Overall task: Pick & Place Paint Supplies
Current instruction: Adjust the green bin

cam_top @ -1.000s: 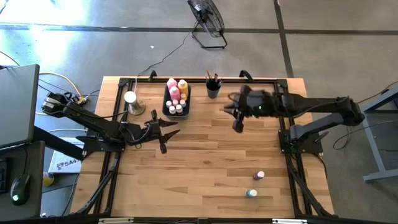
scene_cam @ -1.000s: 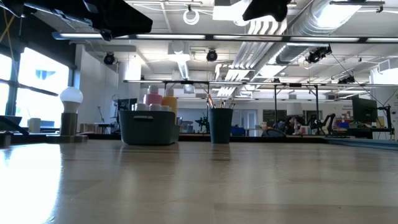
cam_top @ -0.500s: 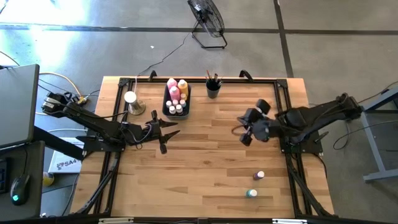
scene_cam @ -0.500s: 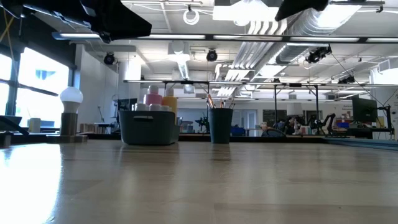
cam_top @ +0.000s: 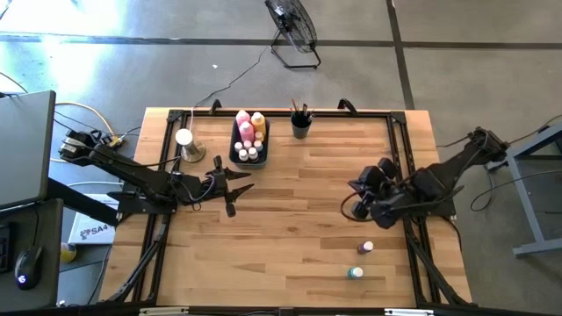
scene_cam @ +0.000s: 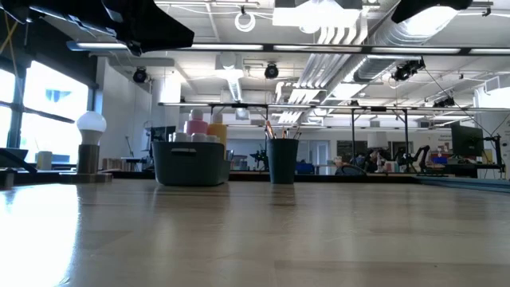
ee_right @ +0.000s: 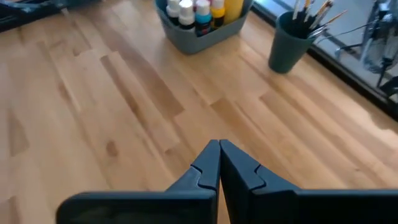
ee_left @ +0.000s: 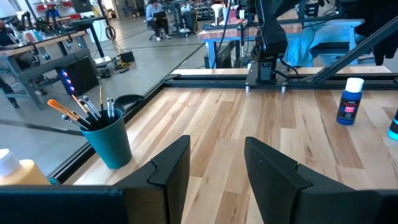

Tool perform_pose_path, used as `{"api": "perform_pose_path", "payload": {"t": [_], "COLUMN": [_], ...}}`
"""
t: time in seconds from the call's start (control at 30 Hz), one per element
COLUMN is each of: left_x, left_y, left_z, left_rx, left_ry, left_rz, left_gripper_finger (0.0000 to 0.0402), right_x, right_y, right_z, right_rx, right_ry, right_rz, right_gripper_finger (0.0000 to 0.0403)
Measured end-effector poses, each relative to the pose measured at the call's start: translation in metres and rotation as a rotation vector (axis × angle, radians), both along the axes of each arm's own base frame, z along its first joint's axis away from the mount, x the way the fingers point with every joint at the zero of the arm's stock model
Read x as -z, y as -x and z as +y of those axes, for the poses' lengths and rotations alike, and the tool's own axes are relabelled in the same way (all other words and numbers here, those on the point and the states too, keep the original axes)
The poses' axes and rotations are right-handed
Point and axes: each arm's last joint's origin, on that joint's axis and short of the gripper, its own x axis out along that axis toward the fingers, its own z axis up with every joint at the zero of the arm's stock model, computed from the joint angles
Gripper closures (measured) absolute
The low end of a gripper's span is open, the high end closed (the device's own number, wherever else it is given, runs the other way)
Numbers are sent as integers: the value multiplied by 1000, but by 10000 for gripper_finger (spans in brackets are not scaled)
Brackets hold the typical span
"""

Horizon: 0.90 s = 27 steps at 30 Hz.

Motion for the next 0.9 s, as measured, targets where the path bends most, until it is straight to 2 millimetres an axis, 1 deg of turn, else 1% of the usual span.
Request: {"api": "perform_pose_path", "payload": {"t": [0.17, 0.3, 0.37, 0.43, 0.5, 0.6, 0.77, 0.9], "left_x": [0, 0, 0, 0, 0, 0, 1, 3], "left_y": [0, 0, 0, 0, 0, 0, 0, 1], "left_z": [0, 0, 0, 0, 0, 0, 1, 3], "left_rx": [0, -1, -1, -4, -3, -2, -45, -102], "left_ry": [0, 2, 7, 40, 71, 73, 60, 41], "left_rz": [0, -1, -3, -14, -25, -25, -18, 8], "left_gripper_finger": [252, 252, 252, 252, 252, 252, 252, 252], "right_x": [0, 0, -1, -1, -1, 3, 16, 21], "right_y": [2, 0, -1, -4, -7, -11, -16, -20], "right_z": [4, 1, -3, -9, -15, -26, -51, -71], "right_rx": [-45, -67, -51, -27, -10, 1, 64, 106], "right_ry": [7, 88, 137, 152, 123, 104, 132, 170], "right_rz": [20, 38, 35, 40, 61, 108, 201, 246], "right_gripper_finger": [401, 401, 401, 401, 401, 401, 401, 401]}}
